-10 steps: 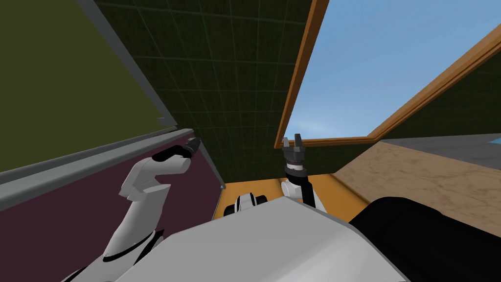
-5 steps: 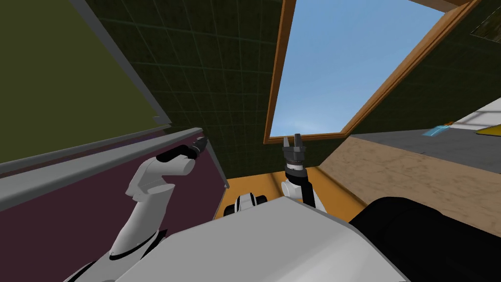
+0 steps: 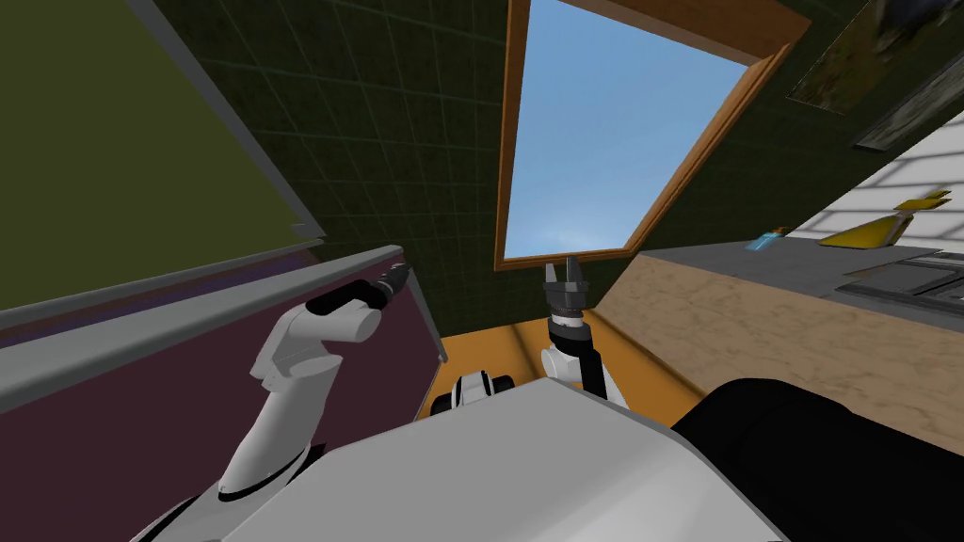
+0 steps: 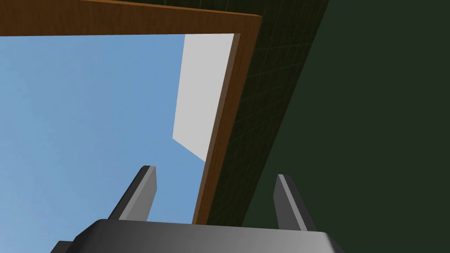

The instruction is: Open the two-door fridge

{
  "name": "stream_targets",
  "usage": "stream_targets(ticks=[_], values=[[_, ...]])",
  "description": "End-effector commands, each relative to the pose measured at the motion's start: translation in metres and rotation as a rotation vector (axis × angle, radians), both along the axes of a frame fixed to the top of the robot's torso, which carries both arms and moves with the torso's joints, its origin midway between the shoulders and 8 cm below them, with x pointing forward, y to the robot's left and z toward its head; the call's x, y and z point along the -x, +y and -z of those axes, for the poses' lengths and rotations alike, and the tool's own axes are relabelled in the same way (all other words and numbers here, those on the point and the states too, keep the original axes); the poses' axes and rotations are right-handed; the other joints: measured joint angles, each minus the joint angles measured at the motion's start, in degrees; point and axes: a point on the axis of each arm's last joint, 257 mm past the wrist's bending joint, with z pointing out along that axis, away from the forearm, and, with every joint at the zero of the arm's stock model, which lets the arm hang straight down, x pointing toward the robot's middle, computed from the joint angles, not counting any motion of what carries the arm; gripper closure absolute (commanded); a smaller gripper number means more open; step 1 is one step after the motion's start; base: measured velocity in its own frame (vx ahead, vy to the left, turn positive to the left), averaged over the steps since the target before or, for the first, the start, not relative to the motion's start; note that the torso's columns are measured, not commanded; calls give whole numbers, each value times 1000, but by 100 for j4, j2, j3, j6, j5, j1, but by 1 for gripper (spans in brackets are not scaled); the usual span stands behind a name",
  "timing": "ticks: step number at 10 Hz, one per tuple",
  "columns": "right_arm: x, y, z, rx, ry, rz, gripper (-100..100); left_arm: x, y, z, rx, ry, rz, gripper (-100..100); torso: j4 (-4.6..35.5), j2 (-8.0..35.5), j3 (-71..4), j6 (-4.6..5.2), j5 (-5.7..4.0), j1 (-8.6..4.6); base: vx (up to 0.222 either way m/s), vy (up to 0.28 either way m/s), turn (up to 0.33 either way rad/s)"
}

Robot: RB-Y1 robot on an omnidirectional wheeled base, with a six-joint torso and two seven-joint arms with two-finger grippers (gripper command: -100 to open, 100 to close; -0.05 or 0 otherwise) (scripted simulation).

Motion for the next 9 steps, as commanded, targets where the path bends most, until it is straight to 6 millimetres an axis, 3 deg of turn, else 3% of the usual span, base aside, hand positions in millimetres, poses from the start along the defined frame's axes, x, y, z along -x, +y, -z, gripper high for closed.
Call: stream_targets(ticks=[1, 5, 6, 7, 9], values=[[0, 0, 0, 0, 0, 0, 0, 15, -32, 4, 3, 6, 77, 100, 1, 16, 10, -10, 2, 1, -225, -61, -125], [0, 0, 0, 0, 0, 0, 0, 39, -80, 3, 9, 3, 194, 100, 4, -8, -8, 0, -2, 2, -217, -79, -108], [0, 0, 0, 0, 0, 0, 0, 36, -72, 0, 2, 1, 172, 100, 5, -9, -10, 9, -8, -11, -98, -33, -31], [0, 0, 0, 0, 0, 0, 0, 49, -97, 2, 0, 4, 241, 100, 7, -32, -23, -5, -7, 5, -188, 5, -88], [0, 0, 0, 0, 0, 0, 0, 56, -108, 2, 0, 4, 274, 100, -6, -1, 2, -3, 2, 7, -201, -18, -86]])
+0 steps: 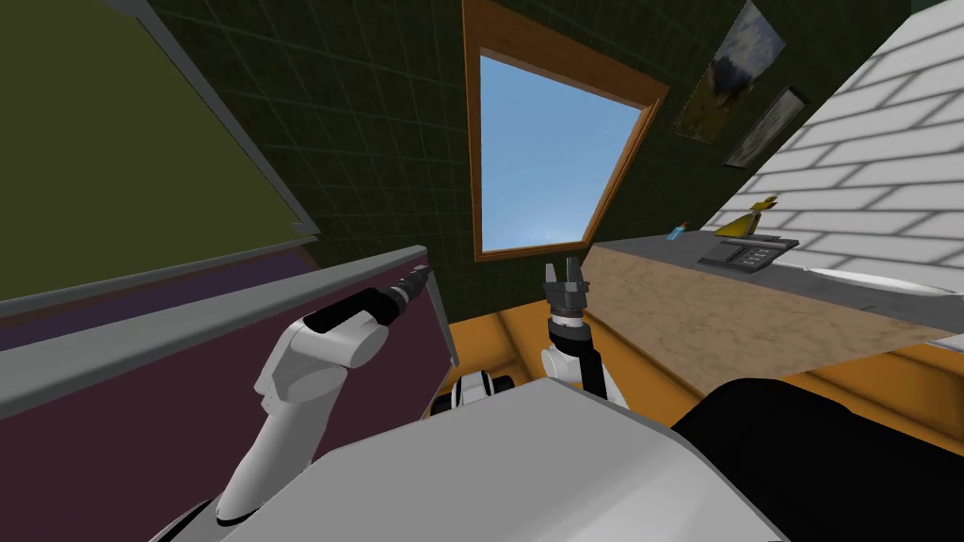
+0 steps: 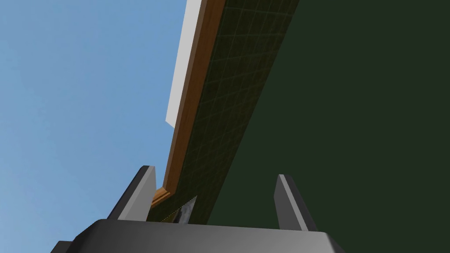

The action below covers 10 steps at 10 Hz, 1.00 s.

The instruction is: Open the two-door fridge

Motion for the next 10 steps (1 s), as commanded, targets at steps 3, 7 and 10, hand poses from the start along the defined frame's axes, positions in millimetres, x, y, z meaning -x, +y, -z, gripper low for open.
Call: stream_targets(ticks=[3, 7, 10], values=[[0, 0, 0, 0, 0, 0, 0, 30, -48, 3, 0, 9, 140, 100, 3, 6, 2, 0, 1, 9, -243, -21, -83], [0, 0, 0, 0, 0, 0, 0, 14, -46, -12, -16, -17, 146, -100, 5, -8, -5, 14, -14, -29, -213, -26, -135], [0, 0, 0, 0, 0, 0, 0, -13, -32, -21, -22, -18, 113, -100, 5, -31, -26, 5, -8, -7, -69, 18, -98]])
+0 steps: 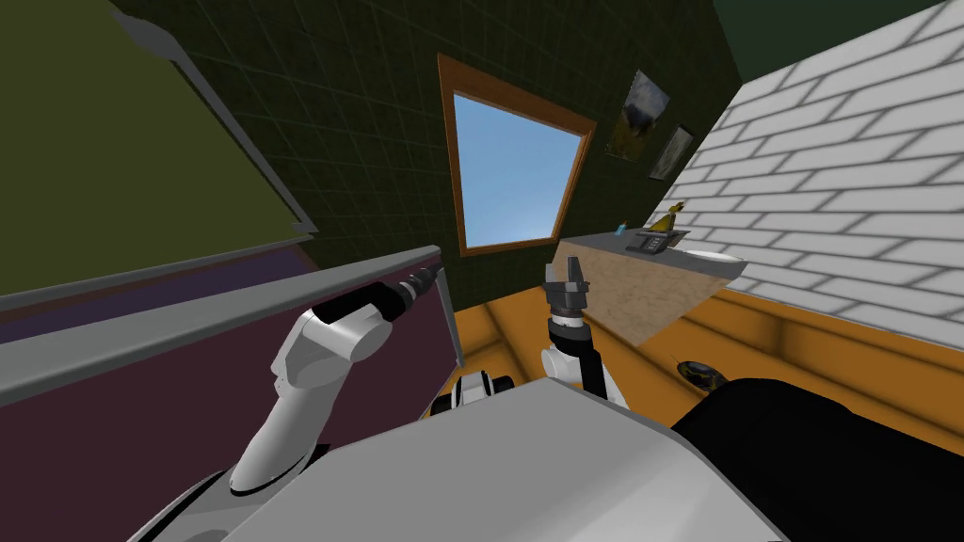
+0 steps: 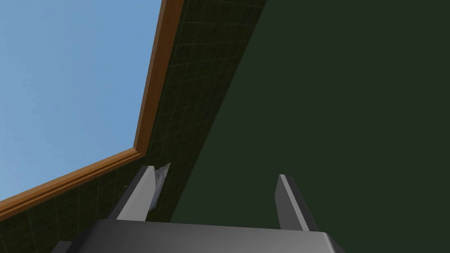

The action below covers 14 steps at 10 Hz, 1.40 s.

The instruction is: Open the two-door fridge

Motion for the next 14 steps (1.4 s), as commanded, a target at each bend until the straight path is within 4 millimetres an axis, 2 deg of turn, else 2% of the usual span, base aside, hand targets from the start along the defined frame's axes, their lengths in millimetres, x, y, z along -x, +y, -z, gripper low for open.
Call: stream_targets(ticks=[1, 2, 3, 5, 6, 8, 9, 10, 12, 13, 14], values=[[0, 0, 0, 0, 0, 0, 0, -20, 10, -7, -4, 0, -25, -100, 10, 26, 16, 3, -3, -8, -84, 19, -60], [0, 0, 0, 0, 0, 0, 0, -31, 16, -16, -3, -9, -37, -100, 14, 29, 20, 0, -4, -7, -79, 16, -88], [0, 0, 0, 0, 0, 0, 0, -33, 18, -13, -4, 0, -42, -100, 17, 28, 18, 2, -5, -8, -68, 8, -71], [0, 0, 0, 0, 0, 0, 0, -53, 32, -28, 2, -9, -69, -100, 14, 26, 17, 2, -5, -10, -102, -6, -128], [0, 0, 0, 0, 0, 0, 0, -57, 34, -26, 1, -1, -74, -100, 31, 42, 24, 6, -10, -17, -98, 3, -72], [0, 0, 0, 0, 0, 0, 0, -76, 49, -41, 14, -6, -101, -100, 45, 50, 30, 13, -16, -24, -100, 13, -137], [0, 0, 0, 0, 0, 0, 0, -80, 50, -41, 14, -1, -105, -100, 52, 59, 35, 11, -19, -28, -78, 16, -47], [0, 0, 0, 0, 0, 0, 0, -88, 57, -51, 22, -9, -116, -100, 30, 42, 29, 2, -12, -21, -80, 9, -89], [0, 0, 0, 0, 0, 0, 0, -87, 56, -49, 21, -3, -117, -100, 5, 11, 9, -2, -2, -4, -45, -3, -30], [0, 0, 0, 0, 0, 0, 0, -88, 56, -49, 21, -3, -117, 0, 1, 0, 2, -3, 0, 0, -8, -1, 0], [0, 0, 0, 0, 0, 0, 0, -88, 56, -49, 21, -3, -117, 0, 0, 1, 2, -2, 0, 1, 0, 0, 0]])
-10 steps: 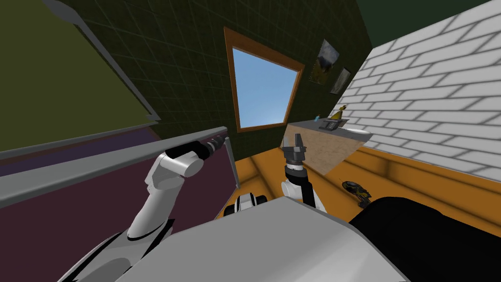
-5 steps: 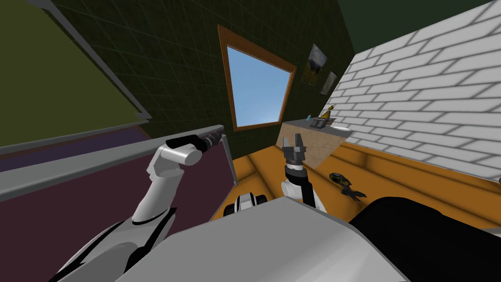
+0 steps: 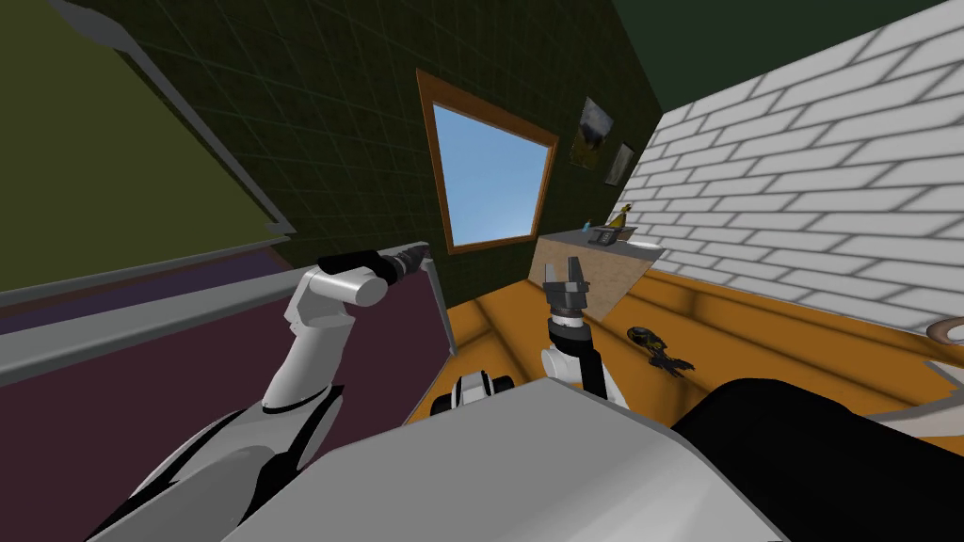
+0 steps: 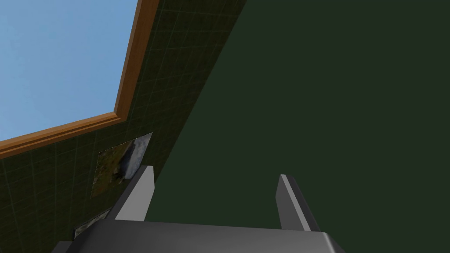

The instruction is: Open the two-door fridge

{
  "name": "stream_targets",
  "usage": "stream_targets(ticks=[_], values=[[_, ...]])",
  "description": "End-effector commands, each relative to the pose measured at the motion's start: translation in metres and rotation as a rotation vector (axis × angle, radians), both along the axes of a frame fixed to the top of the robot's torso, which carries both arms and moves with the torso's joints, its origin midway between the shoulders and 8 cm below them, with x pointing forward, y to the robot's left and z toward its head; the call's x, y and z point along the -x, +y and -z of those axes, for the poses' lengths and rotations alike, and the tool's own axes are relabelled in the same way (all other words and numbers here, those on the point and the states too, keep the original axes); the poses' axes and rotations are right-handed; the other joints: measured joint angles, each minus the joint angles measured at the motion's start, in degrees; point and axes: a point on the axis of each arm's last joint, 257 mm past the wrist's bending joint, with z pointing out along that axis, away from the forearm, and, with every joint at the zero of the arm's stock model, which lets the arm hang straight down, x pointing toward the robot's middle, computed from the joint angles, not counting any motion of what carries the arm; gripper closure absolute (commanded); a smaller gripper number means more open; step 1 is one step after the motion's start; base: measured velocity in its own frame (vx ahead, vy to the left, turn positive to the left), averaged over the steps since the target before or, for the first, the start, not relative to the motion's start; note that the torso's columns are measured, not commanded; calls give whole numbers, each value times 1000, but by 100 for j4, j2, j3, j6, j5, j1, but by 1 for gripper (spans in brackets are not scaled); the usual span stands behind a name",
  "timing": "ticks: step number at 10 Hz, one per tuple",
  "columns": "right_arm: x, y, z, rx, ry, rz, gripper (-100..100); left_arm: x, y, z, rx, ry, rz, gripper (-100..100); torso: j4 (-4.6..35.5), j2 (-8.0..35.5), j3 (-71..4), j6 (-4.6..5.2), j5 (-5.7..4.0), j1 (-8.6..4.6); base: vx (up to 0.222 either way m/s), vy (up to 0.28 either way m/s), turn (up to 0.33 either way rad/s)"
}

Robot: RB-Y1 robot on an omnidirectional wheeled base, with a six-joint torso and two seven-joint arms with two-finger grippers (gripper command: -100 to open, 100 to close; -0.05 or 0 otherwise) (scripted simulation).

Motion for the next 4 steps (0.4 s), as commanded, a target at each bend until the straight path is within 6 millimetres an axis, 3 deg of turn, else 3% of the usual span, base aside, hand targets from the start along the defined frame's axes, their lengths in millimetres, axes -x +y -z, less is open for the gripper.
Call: stream_targets(ticks=[1, 4], values=[[0, 0, 0, 0, 0, 0, 0, 0, 0, 0, 0, 0, 0, 0, 3, 8, 5, 0, -1, -1, 0, 0, 0], [0, 0, 0, 0, 0, 0, 0, 0, 0, 0, 0, 0, 0, 0, 8, 23, 15, 1, -2, -4, 0, 0, 0]])
